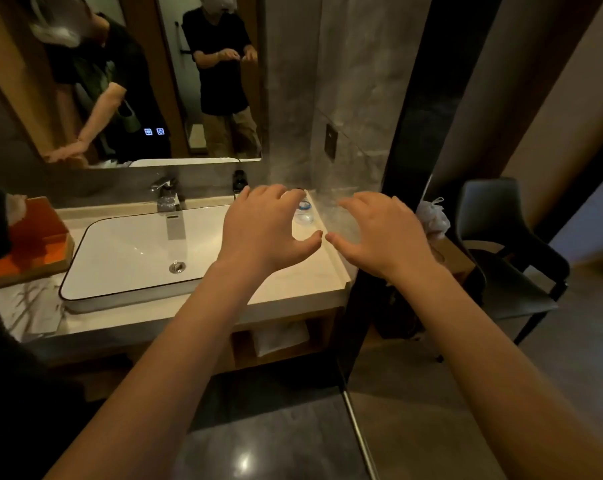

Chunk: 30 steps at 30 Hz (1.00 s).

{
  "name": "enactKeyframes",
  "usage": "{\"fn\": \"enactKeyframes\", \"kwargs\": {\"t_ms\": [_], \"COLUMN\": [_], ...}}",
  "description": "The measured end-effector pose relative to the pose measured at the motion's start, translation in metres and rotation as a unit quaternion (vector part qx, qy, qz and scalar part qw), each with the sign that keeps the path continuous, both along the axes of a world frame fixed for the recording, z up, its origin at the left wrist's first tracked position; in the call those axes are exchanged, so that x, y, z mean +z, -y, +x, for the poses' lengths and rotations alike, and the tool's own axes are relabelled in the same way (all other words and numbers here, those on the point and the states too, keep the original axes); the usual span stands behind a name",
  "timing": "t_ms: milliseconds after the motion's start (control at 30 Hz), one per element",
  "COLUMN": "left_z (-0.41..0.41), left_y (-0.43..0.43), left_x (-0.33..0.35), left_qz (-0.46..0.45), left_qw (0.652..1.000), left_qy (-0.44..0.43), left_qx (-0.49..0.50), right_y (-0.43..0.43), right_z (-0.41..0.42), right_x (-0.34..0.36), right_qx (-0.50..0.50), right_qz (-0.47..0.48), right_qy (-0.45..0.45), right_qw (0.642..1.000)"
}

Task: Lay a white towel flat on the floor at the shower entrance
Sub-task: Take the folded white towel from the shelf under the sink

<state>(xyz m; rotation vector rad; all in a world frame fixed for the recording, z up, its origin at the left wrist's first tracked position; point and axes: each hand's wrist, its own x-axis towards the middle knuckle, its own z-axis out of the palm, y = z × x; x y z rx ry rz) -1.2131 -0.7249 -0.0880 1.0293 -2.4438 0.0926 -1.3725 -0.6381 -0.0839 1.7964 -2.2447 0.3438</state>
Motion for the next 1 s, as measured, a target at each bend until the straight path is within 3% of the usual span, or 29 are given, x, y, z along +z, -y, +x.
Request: {"fn": "enactKeyframes", "kwargs": {"t_ms": [500, 733, 1000], "left_z": [-0.078, -0.087, -0.072], "left_y": [0.127, 0.159, 0.167], "left_x": [-0.022, -0.098, -0.221], "left_qz": [-0.009, 0.010, 0.075], "left_qw": [0.992, 0.991, 0.993], "left_qy": [-0.020, -0.021, 0.002], "left_qx": [0.121, 0.134, 0.090], "right_y": [0.181, 0.211, 0.197], "right_z": [-0.100, -0.107, -0.092], "right_x": [-0.034, -0.110, -0.230], "right_qx": [0.125, 0.141, 0.098], "right_qz": [-0.052, -0.061, 0.003], "right_qy": [0.012, 0.050, 0.082], "right_qw": [0.991, 0.987, 0.992]}}
